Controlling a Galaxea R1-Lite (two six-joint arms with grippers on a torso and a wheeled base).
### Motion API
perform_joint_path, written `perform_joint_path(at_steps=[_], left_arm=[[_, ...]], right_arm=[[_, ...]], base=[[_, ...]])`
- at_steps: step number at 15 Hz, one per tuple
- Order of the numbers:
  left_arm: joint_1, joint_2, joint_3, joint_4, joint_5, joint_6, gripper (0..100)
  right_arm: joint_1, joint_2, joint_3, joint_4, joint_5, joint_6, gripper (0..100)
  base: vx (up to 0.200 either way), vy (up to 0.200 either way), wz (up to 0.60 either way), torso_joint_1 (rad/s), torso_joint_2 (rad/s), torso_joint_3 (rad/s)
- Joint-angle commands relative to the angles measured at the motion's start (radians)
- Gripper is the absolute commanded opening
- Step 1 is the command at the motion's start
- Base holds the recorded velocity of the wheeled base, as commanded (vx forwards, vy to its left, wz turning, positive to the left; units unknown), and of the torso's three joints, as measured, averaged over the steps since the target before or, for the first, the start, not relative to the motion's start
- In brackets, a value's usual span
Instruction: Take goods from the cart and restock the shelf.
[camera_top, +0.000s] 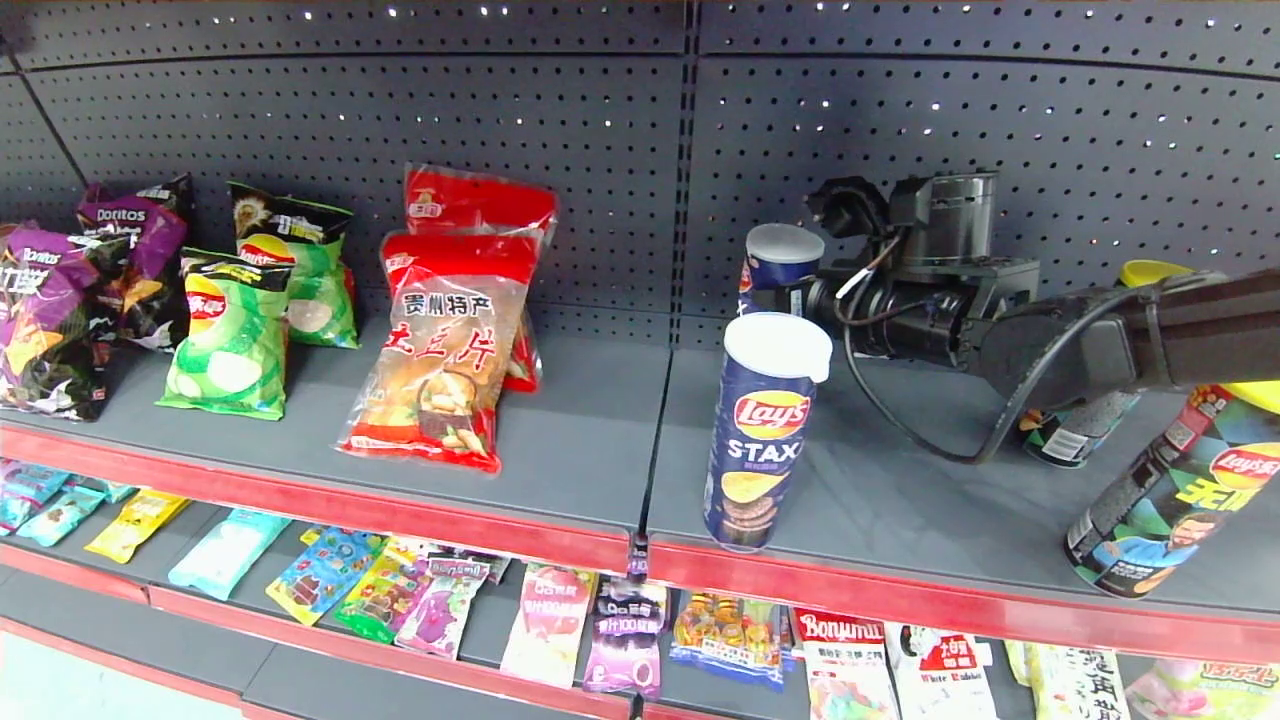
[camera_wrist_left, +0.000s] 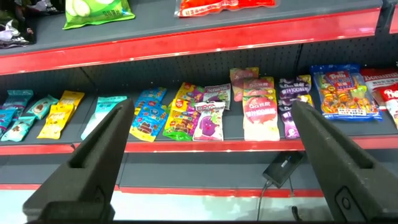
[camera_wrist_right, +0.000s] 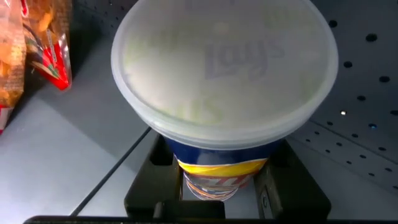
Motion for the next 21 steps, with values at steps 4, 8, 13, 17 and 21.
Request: perform_joint_path(at_steps=[4, 8, 13, 17, 21], left_arm=[[0.001, 0.002, -0.002, 0.0, 0.0, 0.0, 100], [0.001, 0.002, 0.0, 0.0, 0.0, 0.0, 100], [0.001, 0.002, 0.008, 0.0, -0.003, -0.002, 100], [0.001, 0.002, 0.025, 0.0, -0.007, -0.003, 100], [0.001, 0.002, 0.028, 0.0, -0.011, -0.017, 100]], right_arm=[[0.002, -0.003, 0.017, -0.002, -0.001, -0.001, 100], [0.002, -0.017, 0.025, 0.0, -0.011, -0.003, 100], [0.002, -0.117, 0.114, 0.006, -0.03, -0.006, 100], [0.002, -0.207, 0.203, 0.008, -0.037, -0.004, 100], [0.003, -0.305, 0.314, 0.008, -0.049, -0.004, 100]], base=[[0.0, 0.0, 0.0, 0.0, 0.0, 0.0], [0.0, 0.0, 0.0, 0.0, 0.0, 0.0], [0.0, 0.0, 0.0, 0.0, 0.0, 0.0], [0.0, 0.0, 0.0, 0.0, 0.0, 0.0], [0.0, 0.0, 0.0, 0.0, 0.0, 0.0]])
